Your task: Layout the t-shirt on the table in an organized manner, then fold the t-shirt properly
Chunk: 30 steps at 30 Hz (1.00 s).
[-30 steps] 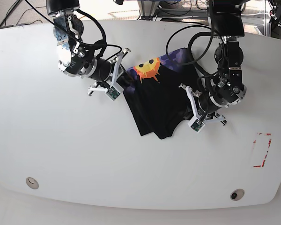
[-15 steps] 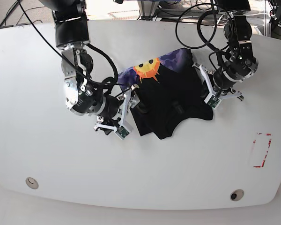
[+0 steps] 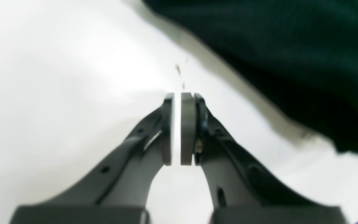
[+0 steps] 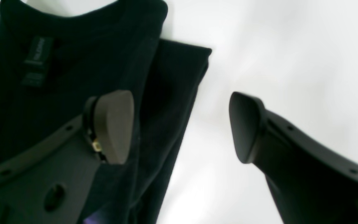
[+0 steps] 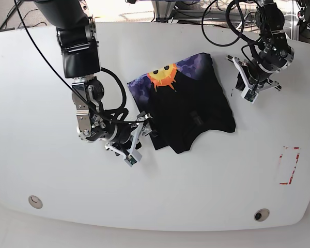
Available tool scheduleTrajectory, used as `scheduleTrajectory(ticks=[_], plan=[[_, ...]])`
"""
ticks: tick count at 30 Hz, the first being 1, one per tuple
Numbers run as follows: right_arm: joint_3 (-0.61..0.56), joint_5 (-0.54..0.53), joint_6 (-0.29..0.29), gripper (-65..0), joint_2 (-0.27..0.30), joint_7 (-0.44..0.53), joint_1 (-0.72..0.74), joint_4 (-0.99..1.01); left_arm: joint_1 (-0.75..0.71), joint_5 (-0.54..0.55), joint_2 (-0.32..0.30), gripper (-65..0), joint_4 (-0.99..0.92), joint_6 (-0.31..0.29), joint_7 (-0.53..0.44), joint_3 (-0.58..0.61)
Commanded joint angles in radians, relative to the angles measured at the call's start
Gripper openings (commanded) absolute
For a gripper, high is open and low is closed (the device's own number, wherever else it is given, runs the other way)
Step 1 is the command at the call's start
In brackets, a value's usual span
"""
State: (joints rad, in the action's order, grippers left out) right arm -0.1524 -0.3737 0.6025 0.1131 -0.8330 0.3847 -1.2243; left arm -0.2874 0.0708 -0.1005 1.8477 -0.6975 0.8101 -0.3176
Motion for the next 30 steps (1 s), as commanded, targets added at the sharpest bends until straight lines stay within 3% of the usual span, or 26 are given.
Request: scheduleTrajectory(ticks=[1,8,27,30], plan=[[0.000,-0.023,0.014,-20.1,-0.002,0.031,0.036,-0.001,-0.005,0.014,-0.017,-63.3,0.020,-0.001,-0.022,-0.008],[-0.002,-0.023,0.047,-26.0,-0.036,0.007,0.035,-0.001,-0.006,0.014,-0.018,-63.3,0.017,-0.001,-0.022,-0.010],[-0.026,-0.020,0.047,-26.8,-0.065,0.013,-0.010,-0.001,-0.003,0.014,-0.018,-63.3,0.017,-0.001,-0.022,-0.010],[-0.026,-0.017,0.047,-33.3,-0.065,0.013,-0.014,-0.001,-0.003,0.014,-0.018,-63.3,0.017,-0.001,-0.022,-0.010]])
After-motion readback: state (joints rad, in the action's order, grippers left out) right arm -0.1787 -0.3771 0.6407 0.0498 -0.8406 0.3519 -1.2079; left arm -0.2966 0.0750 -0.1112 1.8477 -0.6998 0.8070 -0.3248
